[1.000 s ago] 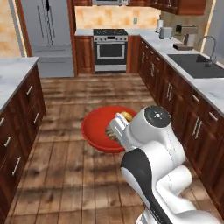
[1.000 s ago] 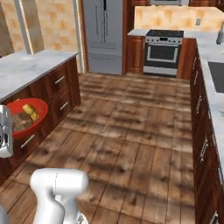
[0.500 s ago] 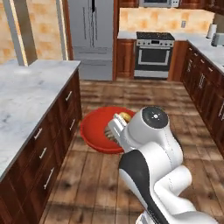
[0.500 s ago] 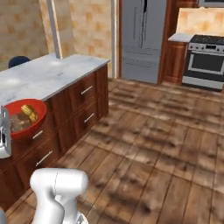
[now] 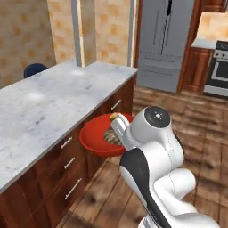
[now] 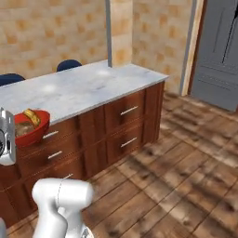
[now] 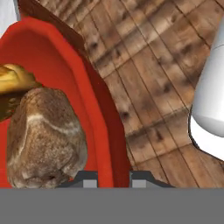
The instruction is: Pick up the heated bread from the toaster oven and place it in the bowl. Then move the bread bowl to the dining counter.
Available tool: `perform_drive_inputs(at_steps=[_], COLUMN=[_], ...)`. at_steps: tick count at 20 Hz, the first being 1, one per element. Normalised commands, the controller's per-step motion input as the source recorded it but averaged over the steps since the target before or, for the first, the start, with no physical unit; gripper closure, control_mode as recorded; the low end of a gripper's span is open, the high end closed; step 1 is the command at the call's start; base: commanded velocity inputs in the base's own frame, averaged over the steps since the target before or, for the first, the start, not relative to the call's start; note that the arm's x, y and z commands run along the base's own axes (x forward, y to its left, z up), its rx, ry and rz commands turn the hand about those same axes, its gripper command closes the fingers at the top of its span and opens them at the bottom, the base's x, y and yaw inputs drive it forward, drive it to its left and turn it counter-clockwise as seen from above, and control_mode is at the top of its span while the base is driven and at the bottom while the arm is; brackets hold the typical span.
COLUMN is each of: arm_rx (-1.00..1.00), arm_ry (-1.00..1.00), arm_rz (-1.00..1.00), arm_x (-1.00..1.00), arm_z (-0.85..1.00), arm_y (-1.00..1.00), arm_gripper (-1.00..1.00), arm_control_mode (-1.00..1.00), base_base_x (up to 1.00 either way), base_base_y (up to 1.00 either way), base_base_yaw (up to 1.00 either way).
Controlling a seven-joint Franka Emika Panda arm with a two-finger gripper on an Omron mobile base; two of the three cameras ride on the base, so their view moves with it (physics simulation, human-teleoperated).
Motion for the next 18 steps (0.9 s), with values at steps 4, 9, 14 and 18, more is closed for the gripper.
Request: perform_drive_inputs(at_steps=[4, 9, 14, 18], arm_rx=[0.00, 0.00, 0.00, 0.00], arm_ry=[0.00, 0.00, 0.00, 0.00], arm_rz=[0.00, 0.00, 0.00, 0.00], arm_x=[0.00, 0.00, 0.00, 0.00], arm_z=[0.00, 0.00, 0.00, 0.00], arm_y=[0.00, 0.00, 0.00, 0.00], arm_gripper=[1.00, 1.00, 1.00, 1.00], arm_control_mode=[1.00, 1.00, 1.00, 1.00], base_base_x=[0.80, 0.97, 1.00, 0.98], base_base_y=[-0.18, -0.31, -0.95, -0.62], base_base_yaw=[0.84, 0.73, 0.41, 0.23])
